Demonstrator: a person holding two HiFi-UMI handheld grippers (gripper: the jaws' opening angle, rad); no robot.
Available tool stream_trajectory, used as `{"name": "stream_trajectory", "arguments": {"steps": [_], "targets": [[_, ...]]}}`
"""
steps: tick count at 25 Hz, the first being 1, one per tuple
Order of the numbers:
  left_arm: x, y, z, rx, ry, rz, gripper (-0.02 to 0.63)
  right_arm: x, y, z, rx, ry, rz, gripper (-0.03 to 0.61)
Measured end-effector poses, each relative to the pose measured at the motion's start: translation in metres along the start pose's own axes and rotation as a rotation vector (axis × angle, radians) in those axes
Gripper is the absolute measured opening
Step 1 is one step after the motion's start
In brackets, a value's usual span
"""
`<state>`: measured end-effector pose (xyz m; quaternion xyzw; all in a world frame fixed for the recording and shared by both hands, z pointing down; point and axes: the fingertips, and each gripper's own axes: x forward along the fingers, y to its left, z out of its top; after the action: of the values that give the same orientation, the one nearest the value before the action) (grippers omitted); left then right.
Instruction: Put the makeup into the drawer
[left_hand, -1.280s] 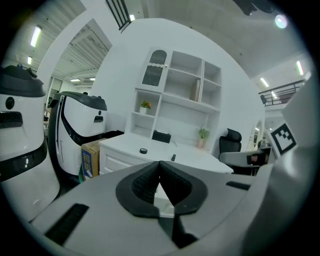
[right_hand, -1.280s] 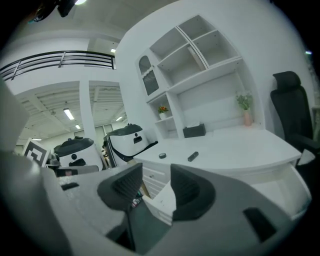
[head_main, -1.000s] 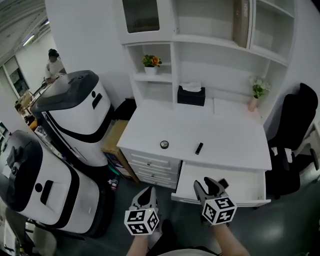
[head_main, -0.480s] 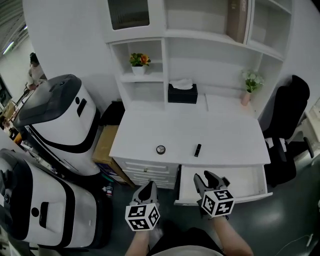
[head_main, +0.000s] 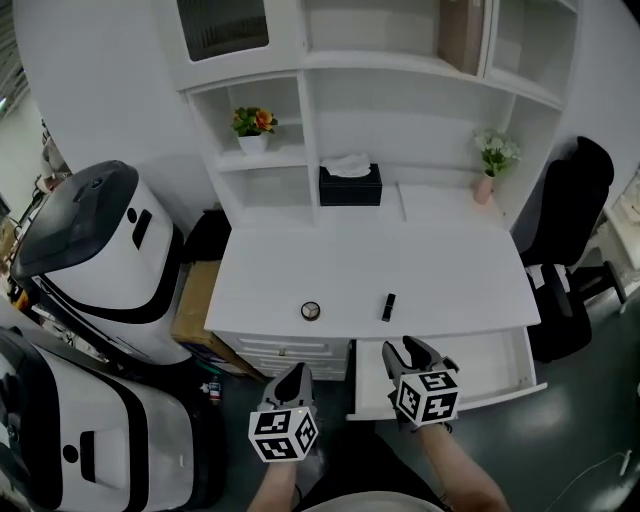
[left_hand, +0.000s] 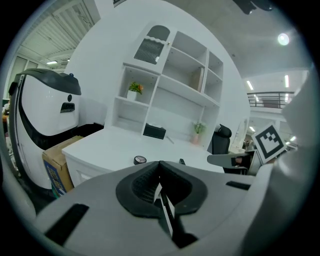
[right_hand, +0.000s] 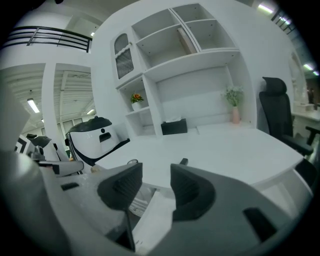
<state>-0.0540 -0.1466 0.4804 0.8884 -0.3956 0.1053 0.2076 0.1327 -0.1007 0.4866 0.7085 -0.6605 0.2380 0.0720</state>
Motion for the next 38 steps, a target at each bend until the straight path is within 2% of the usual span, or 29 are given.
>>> {"name": "stream_trajectory", "arguments": {"steps": [8, 20, 33, 38], "targets": [[0.042, 0.006, 0.008, 0.018, 0.042, 0.002, 0.003, 0.05, -0.03, -0.001, 0.016, 0.068, -0.043, 0.16], [0.092, 0.018, 0.004, -0.015, 0.097, 0.023, 0.003, 0.117, -0.066, -0.014, 0.034, 0.203, -0.089, 0.161], [0.104, 0.027, 0.0, -0.043, 0.112, 0.045, 0.003, 0.143, -0.074, -0.029, 0.032, 0.313, -0.131, 0.161], [0.101, 0.029, -0.002, -0.052, 0.117, 0.052, 0.003, 0.144, -0.076, -0.031, 0.011, 0.322, -0.16, 0.161]]}}
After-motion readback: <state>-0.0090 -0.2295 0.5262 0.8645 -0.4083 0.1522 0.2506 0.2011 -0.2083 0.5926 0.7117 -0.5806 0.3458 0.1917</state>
